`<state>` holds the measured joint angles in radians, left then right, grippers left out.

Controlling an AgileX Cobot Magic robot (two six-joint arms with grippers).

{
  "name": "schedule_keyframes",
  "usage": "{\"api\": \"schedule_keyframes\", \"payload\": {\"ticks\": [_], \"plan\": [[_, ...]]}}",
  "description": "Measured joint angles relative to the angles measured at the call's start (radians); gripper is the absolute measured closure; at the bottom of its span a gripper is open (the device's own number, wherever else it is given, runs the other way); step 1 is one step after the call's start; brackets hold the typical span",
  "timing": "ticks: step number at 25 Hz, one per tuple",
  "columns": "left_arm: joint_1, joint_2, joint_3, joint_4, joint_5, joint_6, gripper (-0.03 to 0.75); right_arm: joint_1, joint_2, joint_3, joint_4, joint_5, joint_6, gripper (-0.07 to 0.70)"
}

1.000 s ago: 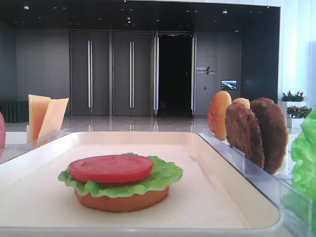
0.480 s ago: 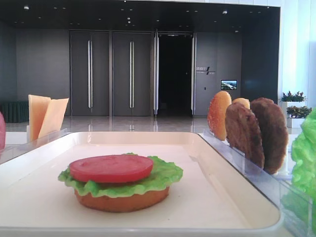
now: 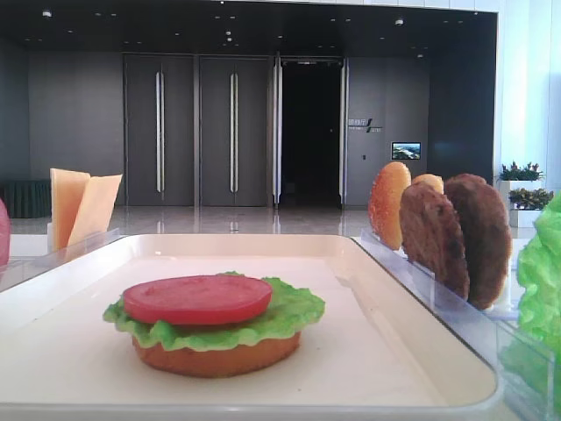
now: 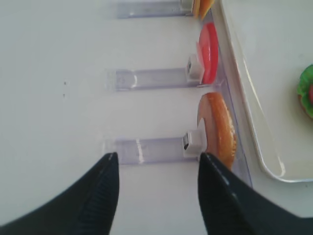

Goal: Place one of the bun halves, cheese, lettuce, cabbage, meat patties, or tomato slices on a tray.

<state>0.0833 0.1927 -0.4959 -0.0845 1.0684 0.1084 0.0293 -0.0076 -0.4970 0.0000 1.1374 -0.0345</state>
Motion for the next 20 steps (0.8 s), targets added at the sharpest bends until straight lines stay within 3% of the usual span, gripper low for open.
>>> {"api": "schedule_keyframes", "payload": {"ticks": [9,20], "plan": [[0.000,-0.196,0.000,0.003,-0.004,0.001,0.359,0.000,0.000,0.000,0.000,0.000,0.000,0.218],[0.000,-0.209,0.014,0.014,0.023,0.001,0.360,0.000,0.000,0.000,0.000,0.000,0.000,0.218]]}}
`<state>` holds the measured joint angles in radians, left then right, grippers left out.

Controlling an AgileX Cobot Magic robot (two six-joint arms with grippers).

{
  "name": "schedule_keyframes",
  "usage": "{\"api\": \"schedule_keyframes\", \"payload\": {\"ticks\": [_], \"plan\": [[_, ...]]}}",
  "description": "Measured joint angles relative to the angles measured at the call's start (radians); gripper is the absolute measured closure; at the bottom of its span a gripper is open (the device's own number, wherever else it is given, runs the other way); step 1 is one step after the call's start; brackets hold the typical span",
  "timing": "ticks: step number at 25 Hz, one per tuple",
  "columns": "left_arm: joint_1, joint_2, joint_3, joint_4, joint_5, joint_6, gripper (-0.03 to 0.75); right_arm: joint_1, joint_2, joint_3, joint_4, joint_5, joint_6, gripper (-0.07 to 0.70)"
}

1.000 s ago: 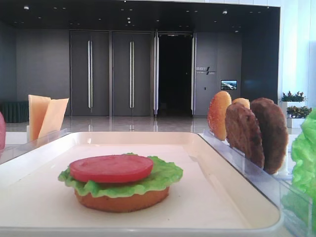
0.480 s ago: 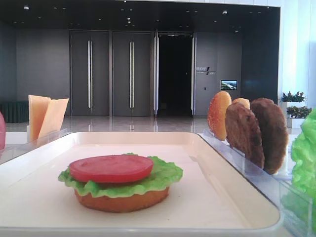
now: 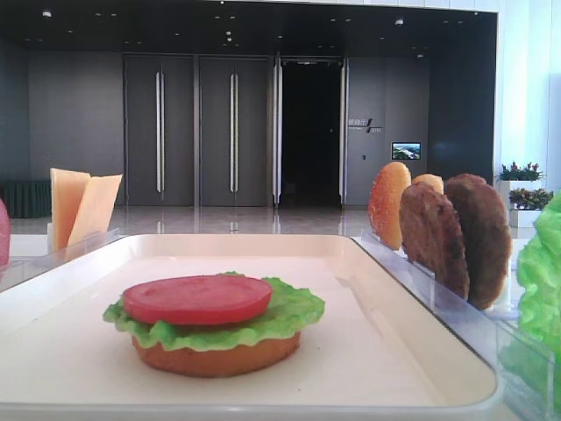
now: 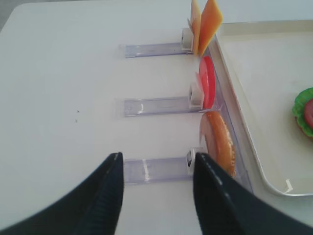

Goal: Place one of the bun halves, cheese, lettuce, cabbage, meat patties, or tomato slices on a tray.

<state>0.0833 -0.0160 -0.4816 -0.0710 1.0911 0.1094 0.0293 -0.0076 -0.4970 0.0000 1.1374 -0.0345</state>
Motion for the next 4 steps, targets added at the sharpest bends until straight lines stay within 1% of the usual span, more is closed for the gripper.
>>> {"api": "schedule_keyframes", "payload": {"ticks": [4], "plan": [[0.000,0.000,0.007,0.015,0.017,-0.010,0.360,0.000,0.000,0.000,0.000,0.000,0.000,0.218]]}}
